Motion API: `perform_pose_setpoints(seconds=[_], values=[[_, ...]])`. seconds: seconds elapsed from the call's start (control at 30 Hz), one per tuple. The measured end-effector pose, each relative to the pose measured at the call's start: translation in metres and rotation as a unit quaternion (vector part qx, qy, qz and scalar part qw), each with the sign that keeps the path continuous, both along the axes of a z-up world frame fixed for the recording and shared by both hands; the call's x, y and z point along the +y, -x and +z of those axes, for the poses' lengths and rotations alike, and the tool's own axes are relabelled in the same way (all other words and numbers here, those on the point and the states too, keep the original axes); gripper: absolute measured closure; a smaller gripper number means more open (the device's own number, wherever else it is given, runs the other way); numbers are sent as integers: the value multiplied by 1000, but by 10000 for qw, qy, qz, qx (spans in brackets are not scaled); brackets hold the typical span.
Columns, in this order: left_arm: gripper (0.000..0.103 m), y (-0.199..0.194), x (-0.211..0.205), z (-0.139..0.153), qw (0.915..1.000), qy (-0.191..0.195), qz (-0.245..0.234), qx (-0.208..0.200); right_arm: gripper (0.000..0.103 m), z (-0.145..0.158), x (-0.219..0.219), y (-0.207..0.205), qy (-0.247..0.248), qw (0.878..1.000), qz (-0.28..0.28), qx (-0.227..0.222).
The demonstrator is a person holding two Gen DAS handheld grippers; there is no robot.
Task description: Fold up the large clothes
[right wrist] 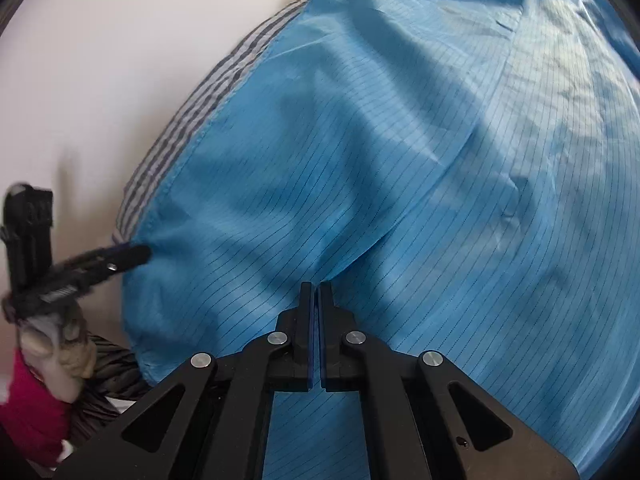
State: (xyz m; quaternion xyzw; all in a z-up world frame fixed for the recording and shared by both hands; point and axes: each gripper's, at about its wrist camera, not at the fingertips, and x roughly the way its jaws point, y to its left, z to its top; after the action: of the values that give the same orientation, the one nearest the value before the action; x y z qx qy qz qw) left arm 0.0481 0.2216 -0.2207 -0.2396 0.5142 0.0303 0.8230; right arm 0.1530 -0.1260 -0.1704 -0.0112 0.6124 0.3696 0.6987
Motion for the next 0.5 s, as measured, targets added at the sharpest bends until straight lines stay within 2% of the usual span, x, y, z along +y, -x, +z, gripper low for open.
perform_pose_setpoints(seconds=[0.03, 0.1, 0.3, 0.33, 0.37, 0.4, 0.5], values=[[91, 4, 0, 0, 10000, -12, 4, 8, 102, 2, -3, -1, -57, 10000, -56, 29], [91, 11, -1, 2, 10000, -77, 40, -34, 102, 8, -7, 1, -107, 9999, -51, -18], [90, 15, -7, 9, 9997, -89, -131, -189, 102, 8, 3, 11, 261, 9991, -17, -346], [81, 13, -9, 11, 9997, -62, -171, -184, 102, 13, 4, 14, 369, 9975, -57, -598], [61, 10, -8, 12, 9997, 0, -165, -192, 102, 20, 6, 17, 439, 9954, -89, -841], [54, 8, -6, 13, 9996, 54, -96, -250, 102, 25, 5, 20, 480, 9934, -98, -1035], [53, -6, 1, 12, 9994, 209, -28, -262, 102, 41, 8, 27, 284, 9892, -125, -1430]])
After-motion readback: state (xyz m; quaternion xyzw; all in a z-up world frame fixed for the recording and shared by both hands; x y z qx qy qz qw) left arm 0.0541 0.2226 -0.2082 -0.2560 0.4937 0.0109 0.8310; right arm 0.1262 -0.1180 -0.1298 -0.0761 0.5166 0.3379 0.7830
